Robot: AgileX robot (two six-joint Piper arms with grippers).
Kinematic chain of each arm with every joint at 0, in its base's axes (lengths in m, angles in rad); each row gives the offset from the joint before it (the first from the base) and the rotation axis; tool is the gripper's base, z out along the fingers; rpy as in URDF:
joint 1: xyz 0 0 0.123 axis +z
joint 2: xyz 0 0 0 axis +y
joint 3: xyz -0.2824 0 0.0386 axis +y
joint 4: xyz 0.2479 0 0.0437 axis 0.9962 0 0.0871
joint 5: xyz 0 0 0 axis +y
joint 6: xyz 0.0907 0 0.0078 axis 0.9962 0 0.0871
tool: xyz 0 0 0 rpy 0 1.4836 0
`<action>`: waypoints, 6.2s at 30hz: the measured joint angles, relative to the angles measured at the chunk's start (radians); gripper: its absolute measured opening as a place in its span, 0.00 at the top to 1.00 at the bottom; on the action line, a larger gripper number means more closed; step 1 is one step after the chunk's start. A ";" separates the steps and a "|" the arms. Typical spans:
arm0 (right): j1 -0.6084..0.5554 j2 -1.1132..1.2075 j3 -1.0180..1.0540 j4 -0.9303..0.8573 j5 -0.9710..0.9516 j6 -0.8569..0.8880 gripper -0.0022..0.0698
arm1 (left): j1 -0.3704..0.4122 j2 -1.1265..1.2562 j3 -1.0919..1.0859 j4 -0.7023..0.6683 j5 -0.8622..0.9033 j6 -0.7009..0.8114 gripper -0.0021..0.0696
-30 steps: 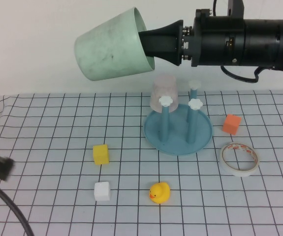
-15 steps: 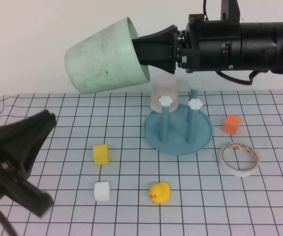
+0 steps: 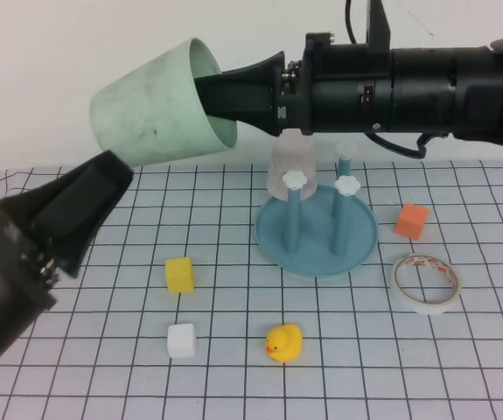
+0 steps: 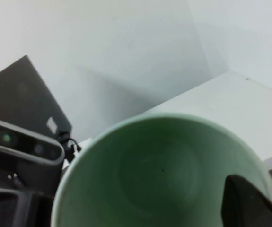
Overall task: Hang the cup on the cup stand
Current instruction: Adjust the cup with two arms
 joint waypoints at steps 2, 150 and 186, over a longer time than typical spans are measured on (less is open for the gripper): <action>0.001 0.000 0.000 0.000 -0.017 -0.007 0.94 | 0.000 0.037 0.000 -0.025 -0.038 -0.059 0.87; 0.211 -0.230 0.391 0.051 -0.658 -0.665 0.94 | 0.032 0.567 0.000 -0.112 -0.429 -0.370 0.01; 0.209 -0.267 0.391 0.035 -0.610 -0.628 0.27 | 0.032 0.566 -0.026 -0.059 -0.461 -0.091 0.16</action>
